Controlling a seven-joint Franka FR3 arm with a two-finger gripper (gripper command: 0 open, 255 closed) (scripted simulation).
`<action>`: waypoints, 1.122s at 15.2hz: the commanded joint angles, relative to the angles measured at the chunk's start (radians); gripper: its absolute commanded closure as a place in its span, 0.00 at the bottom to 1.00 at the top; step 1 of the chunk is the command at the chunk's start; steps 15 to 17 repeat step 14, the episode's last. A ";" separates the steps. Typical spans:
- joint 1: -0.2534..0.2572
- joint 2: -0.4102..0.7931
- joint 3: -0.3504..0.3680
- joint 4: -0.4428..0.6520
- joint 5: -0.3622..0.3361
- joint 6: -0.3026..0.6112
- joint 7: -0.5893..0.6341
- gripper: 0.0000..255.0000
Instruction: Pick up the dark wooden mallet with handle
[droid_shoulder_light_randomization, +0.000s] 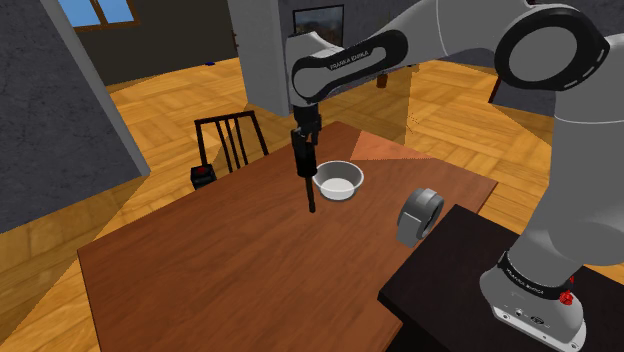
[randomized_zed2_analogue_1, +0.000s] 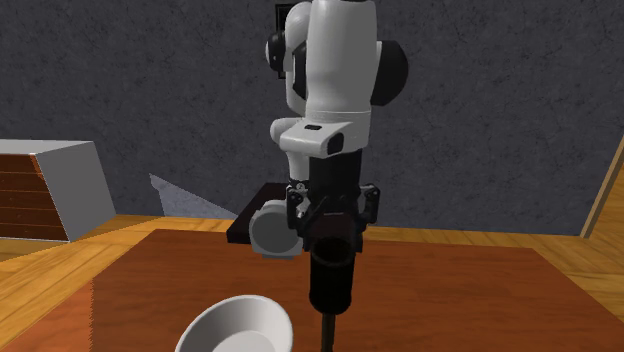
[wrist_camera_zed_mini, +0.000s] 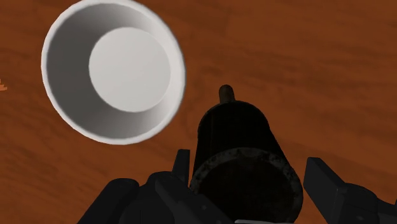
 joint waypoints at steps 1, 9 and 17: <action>0.001 -0.006 0.001 0.019 0.001 -0.025 0.000 1.00; 0.001 -0.024 0.002 0.102 0.004 -0.125 -0.004 1.00; 0.002 -0.027 0.002 0.140 0.005 -0.166 -0.005 1.00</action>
